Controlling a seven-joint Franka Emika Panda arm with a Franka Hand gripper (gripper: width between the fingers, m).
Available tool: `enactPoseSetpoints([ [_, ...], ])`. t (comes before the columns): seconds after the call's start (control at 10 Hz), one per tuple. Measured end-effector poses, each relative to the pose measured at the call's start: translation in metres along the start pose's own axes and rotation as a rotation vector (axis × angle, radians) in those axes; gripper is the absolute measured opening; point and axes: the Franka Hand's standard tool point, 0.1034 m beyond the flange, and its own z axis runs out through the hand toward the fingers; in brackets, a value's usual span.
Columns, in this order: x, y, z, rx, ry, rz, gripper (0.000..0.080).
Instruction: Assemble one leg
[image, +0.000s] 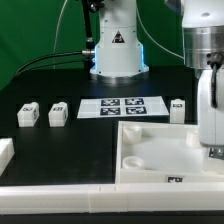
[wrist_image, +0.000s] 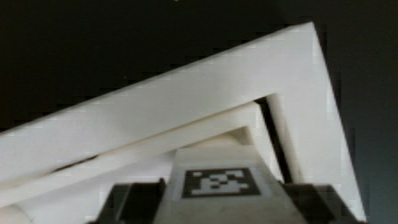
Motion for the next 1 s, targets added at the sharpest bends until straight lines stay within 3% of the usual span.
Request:
enactPoseSetpoints([
  [0.4, 0.0023, -0.0002, 0.0001, 0.011, 0.008, -0.02, 0.0294],
  [0.5, 0.0023, -0.0001, 0.0006, 0.01, 0.009, -0.02, 0.041],
  [0.6, 0.0023, 0.0, 0.0006, 0.01, 0.009, -0.022, 0.041],
  [0.7, 0.0022, 0.0001, 0.0007, 0.01, 0.009, -0.024, 0.0555],
  [0.8, 0.0022, 0.0001, 0.0008, 0.01, 0.009, -0.025, 0.0629],
  [1.0, 0.0023, 0.0002, 0.0009, 0.01, 0.009, -0.027, 0.0646],
])
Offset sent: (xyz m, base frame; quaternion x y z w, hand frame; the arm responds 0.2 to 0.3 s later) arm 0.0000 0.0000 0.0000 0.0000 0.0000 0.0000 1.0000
